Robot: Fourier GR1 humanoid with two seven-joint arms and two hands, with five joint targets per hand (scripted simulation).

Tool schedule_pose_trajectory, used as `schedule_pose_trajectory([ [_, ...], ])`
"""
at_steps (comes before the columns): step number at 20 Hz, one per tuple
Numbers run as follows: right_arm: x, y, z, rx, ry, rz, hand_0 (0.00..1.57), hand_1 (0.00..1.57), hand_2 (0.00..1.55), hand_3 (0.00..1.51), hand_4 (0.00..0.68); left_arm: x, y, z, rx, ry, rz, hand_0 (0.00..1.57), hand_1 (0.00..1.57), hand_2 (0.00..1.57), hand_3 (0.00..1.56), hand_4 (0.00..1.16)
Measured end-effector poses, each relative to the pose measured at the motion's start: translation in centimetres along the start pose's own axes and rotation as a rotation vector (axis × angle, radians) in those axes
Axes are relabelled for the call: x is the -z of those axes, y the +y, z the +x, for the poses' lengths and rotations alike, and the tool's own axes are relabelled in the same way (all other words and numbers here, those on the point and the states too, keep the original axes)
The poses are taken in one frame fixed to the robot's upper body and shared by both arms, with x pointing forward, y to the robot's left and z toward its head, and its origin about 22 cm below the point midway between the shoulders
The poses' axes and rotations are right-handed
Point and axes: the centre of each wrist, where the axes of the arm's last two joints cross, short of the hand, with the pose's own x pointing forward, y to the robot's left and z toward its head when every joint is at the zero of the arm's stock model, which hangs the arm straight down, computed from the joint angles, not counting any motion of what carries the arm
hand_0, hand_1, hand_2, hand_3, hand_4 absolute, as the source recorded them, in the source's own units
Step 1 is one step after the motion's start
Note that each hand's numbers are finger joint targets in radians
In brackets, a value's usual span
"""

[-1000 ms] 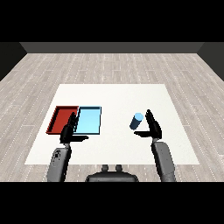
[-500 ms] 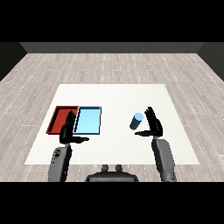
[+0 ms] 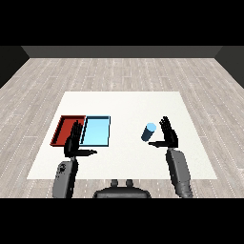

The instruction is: Pick the blue can and put it in the blue box

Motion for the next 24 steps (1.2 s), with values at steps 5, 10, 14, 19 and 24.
schedule_pose_trajectory([
  [5, 0.6, -0.2, -0.5, 0.003, 0.024, -0.031, 0.00, 0.00, 0.00, 0.00, 0.000, 0.3, 0.4, -0.7, -0.004, 0.007, -0.004, 0.00, 0.00, 0.00, 0.00, 0.00],
  [10, 1.7, -0.4, -1.9, 0.022, 0.052, -0.049, 0.00, 0.00, 0.00, 0.00, 0.000, 0.0, 1.2, -0.8, -0.012, 0.003, -0.003, 0.00, 0.00, 0.00, 0.00, 0.00],
  [14, 2.2, -0.4, -3.2, 0.042, 0.071, -0.053, 0.00, 0.00, 0.00, 0.00, 0.000, -0.1, 1.4, -1.0, -0.024, -0.001, -0.001, 0.00, 0.00, 0.00, 0.00, 0.00],
  [19, 3.5, -0.2, -4.0, 0.053, 0.098, -0.047, 0.00, 0.00, 0.00, 0.00, 0.000, 0.0, 1.3, -0.5, -0.034, 0.005, 0.010, 0.00, 0.00, 0.00, 0.00, 0.00],
  [24, 4.1, 0.9, -4.5, 0.089, 0.119, -0.046, 0.00, 0.00, 0.00, 0.00, 0.000, 0.2, 0.5, -0.2, -0.032, 0.002, 0.010, 0.00, 0.00, 0.00, 0.00, 0.00],
])
